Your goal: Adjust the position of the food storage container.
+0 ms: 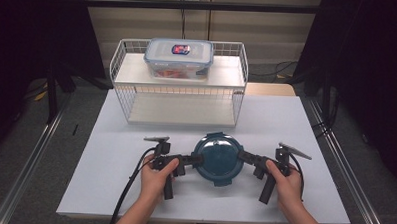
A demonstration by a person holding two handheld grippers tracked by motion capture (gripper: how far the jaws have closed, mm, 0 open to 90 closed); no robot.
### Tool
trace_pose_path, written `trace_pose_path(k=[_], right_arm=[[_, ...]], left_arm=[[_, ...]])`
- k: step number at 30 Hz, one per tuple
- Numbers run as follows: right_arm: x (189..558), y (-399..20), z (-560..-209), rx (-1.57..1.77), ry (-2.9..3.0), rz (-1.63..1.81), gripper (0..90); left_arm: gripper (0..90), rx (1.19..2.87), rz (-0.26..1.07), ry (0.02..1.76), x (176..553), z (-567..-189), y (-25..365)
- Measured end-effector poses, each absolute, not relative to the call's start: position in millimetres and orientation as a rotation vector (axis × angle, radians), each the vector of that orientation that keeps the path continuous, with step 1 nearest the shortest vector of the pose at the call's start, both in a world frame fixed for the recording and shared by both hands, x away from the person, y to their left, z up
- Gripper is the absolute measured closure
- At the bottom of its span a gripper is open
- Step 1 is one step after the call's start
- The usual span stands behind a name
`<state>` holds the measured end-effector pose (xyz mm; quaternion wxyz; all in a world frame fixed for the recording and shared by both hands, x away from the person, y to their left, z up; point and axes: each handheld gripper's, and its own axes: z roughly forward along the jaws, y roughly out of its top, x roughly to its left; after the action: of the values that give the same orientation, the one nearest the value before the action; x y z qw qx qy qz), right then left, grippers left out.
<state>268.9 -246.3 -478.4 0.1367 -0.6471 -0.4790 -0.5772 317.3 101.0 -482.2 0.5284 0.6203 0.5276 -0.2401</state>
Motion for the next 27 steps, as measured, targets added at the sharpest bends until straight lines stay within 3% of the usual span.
trace_pose_path(k=[6,27], right_arm=[[269,-248,-472,-1.838,-1.384,-1.756,58.2],[278,-234,-448,-1.772,-1.373,-1.884,58.4]], left_arm=[[47.3,1.436,-0.592,1.227,318,-475,105],[50.3,1.401,-0.571,1.186,321,-444,123]])
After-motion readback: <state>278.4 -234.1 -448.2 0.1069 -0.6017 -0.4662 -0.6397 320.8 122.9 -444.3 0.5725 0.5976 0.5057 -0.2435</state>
